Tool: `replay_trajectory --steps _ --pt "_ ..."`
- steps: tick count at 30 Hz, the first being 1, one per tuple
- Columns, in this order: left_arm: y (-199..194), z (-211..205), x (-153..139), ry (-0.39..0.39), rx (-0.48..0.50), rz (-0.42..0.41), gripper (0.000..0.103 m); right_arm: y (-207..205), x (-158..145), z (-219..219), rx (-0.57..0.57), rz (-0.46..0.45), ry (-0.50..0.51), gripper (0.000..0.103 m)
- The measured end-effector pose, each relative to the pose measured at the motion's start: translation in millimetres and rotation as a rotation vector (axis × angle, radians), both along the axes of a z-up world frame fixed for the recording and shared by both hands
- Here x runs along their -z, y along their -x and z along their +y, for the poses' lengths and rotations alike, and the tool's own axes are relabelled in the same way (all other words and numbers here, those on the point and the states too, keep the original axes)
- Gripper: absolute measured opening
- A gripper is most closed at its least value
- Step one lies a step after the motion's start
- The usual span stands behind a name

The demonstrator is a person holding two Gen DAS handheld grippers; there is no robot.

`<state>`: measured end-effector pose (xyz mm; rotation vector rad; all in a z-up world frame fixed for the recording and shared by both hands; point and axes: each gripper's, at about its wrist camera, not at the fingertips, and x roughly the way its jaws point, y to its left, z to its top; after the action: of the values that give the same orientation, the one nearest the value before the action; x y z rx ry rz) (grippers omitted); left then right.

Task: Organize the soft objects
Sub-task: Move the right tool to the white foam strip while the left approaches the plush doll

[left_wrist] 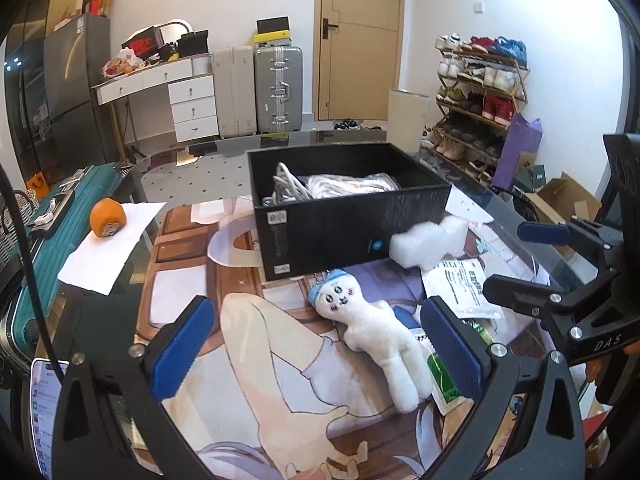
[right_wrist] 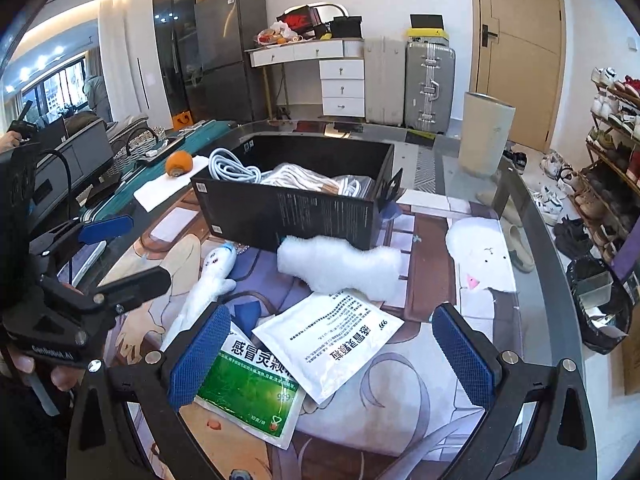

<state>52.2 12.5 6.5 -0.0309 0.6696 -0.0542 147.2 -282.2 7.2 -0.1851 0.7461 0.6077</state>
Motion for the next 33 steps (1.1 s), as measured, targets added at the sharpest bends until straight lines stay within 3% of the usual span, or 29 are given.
replay_trajectory --steps 10,33 --pt "-5.5 -4.3 13.9 -0.005 0.016 0.044 0.103 -10.7 14.6 -0.7 0.018 0.063 0.013 0.102" --pt "-25.2 -4.0 28.3 0.022 0.035 0.136 0.103 -41.6 24.6 29.1 0.0 0.053 0.039 0.102"
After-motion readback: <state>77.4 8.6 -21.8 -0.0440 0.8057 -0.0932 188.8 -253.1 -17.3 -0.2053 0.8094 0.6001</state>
